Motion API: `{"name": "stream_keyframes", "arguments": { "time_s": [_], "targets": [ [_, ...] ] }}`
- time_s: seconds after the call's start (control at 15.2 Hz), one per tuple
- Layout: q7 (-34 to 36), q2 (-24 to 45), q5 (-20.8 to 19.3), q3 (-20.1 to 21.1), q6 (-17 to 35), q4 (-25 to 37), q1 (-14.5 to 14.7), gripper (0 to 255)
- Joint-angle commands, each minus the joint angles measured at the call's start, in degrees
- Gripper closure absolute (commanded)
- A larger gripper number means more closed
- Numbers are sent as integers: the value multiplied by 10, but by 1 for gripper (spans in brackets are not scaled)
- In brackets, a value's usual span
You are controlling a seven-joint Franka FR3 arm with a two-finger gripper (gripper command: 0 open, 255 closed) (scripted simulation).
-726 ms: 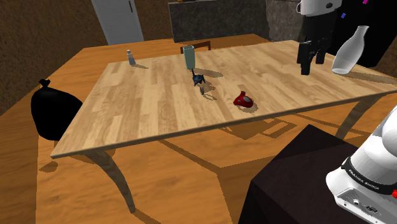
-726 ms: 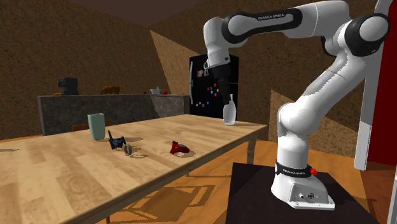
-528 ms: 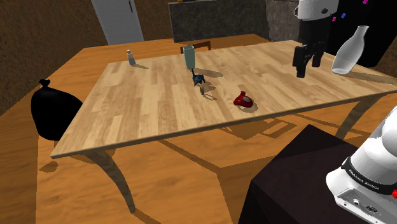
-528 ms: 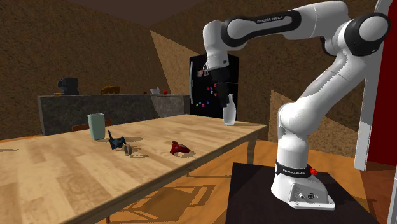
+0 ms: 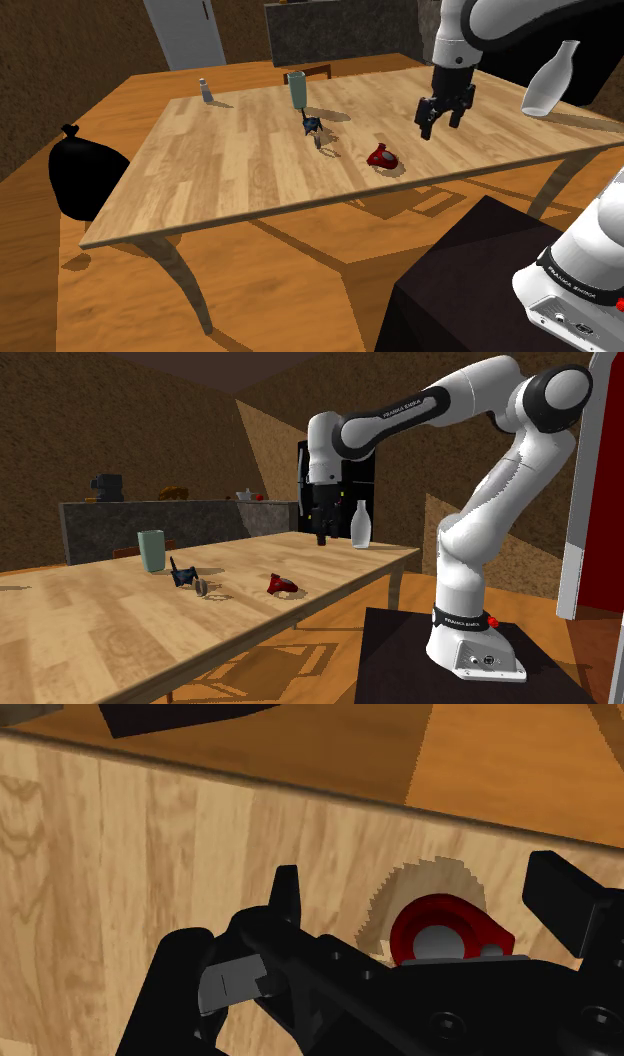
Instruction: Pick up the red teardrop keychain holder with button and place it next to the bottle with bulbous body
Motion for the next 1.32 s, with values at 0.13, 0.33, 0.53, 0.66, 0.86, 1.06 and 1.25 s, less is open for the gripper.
{"name": "stream_keyframes", "arguments": {
  "time_s": [0.13,0.33,0.53,0.66,0.86,1.06,1.25],
  "targets": [
    [51,64,8,16,120,-6,-12,0],
    [89,118,6,27,205,-3,-23,0],
    [131,176,-3,38,285,9,-37,0],
    [162,216,-14,46,335,22,-47,0],
    [183,247,-26,50,371,30,-54,0],
    [190,269,-35,51,395,28,-57,0],
    [199,297,-48,53,423,27,-61,0]
  ]
}}
